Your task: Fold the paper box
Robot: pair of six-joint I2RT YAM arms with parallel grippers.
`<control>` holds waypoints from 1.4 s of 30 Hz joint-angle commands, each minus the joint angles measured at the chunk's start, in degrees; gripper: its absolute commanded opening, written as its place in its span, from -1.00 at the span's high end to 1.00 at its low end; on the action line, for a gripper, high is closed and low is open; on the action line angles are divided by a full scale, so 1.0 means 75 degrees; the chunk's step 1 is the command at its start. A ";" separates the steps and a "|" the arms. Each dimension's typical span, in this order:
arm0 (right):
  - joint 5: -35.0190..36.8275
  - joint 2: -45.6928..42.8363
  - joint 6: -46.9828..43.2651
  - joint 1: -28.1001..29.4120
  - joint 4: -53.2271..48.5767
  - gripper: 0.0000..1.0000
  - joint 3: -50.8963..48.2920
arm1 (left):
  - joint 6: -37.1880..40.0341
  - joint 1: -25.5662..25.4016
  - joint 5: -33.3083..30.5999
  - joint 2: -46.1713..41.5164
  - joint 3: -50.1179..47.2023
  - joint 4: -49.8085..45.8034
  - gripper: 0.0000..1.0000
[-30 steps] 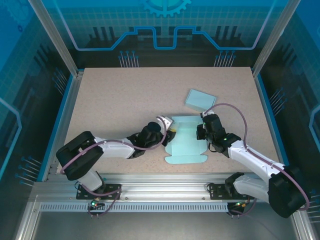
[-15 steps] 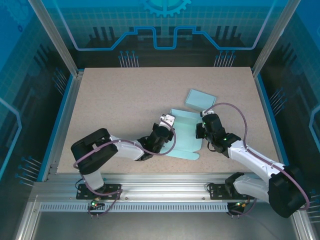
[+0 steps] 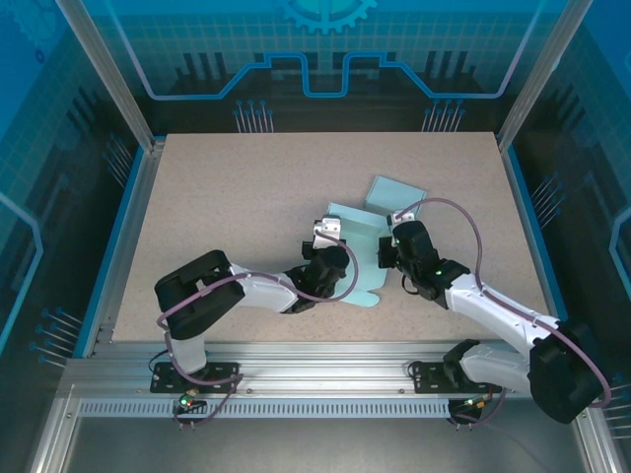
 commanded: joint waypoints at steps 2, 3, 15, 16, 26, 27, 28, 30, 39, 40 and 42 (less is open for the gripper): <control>-0.0158 0.0180 -0.0118 0.0319 -0.0539 1.00 0.0057 | -0.0993 0.0201 -0.1490 0.0035 0.0401 0.0238 0.92; -0.0111 0.0210 -0.0116 0.0345 -0.0531 1.00 0.0081 | -0.1316 0.0242 -0.1456 -0.0041 0.0332 0.0117 0.92; 0.0155 0.0737 0.0006 0.0525 -0.0708 1.00 0.0343 | -0.2347 0.0774 0.2121 -0.0871 -0.0608 -0.0029 0.48; 0.0178 0.0788 0.0024 0.0524 -0.0746 1.00 0.0379 | -0.2217 0.0774 0.2457 -0.0940 -0.0690 0.0121 0.44; 0.0181 0.0742 0.0069 0.0543 -0.0809 1.00 0.0398 | -0.1707 0.0774 0.3088 -0.1547 -0.1228 -0.0329 0.31; 0.0175 0.0723 0.0065 0.0540 -0.0800 1.00 0.0392 | -0.1688 0.0774 0.3033 -0.1530 -0.1201 -0.0458 0.30; 0.0171 0.0704 0.0066 0.0540 -0.0797 1.00 0.0380 | -0.1661 0.0774 0.2980 -0.1508 -0.1165 -0.0568 0.30; 0.0169 0.0671 0.0063 0.0537 -0.0799 1.00 0.0380 | -0.1605 0.0774 0.2957 -0.1432 -0.1140 -0.0605 0.32; 0.0193 0.0580 0.0058 0.0537 -0.0797 1.00 0.0342 | -0.2184 0.0611 0.1299 -0.1125 -0.0327 -0.2764 0.77; 0.0193 0.0576 0.0063 0.0537 -0.0803 1.00 0.0342 | -0.2304 0.0610 0.1235 -0.1134 -0.0264 -0.2937 0.78; 0.0202 0.0597 0.0071 0.0537 -0.0831 1.00 0.0357 | -0.2381 0.0610 0.1390 -0.1199 -0.0257 -0.2912 0.76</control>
